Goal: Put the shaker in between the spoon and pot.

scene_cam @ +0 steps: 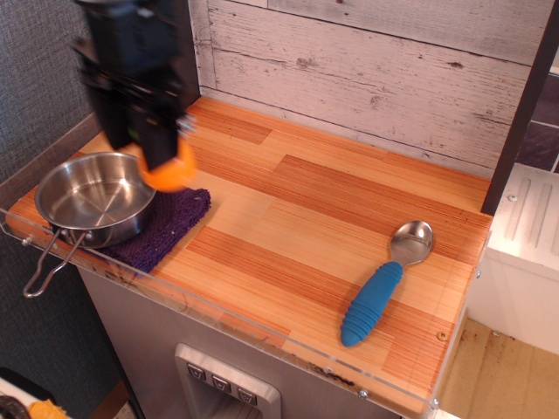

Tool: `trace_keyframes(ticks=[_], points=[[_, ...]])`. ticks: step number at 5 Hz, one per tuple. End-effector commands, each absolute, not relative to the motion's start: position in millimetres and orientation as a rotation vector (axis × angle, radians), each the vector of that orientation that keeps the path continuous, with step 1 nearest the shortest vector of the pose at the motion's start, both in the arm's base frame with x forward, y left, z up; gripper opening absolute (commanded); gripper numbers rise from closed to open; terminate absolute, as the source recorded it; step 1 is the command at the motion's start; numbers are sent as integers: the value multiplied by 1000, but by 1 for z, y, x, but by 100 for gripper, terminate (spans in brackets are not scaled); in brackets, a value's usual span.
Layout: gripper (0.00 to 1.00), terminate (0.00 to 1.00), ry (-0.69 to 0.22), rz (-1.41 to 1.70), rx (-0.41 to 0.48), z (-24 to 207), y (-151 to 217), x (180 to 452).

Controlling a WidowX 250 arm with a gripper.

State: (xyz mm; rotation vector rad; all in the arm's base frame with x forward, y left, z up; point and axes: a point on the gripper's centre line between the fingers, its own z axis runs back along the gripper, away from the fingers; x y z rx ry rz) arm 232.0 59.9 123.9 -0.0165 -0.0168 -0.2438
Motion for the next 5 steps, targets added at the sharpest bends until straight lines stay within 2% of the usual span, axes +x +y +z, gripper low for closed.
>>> trace_keyframes(ticks=[1,3,4,5], points=[[0,0,30,-406,16,81,14,220],[0,0,84,-430,28,29,3,233],[0,0,89,-425,29,18,3,237],[0,0,96,-429,31,18,4,237]])
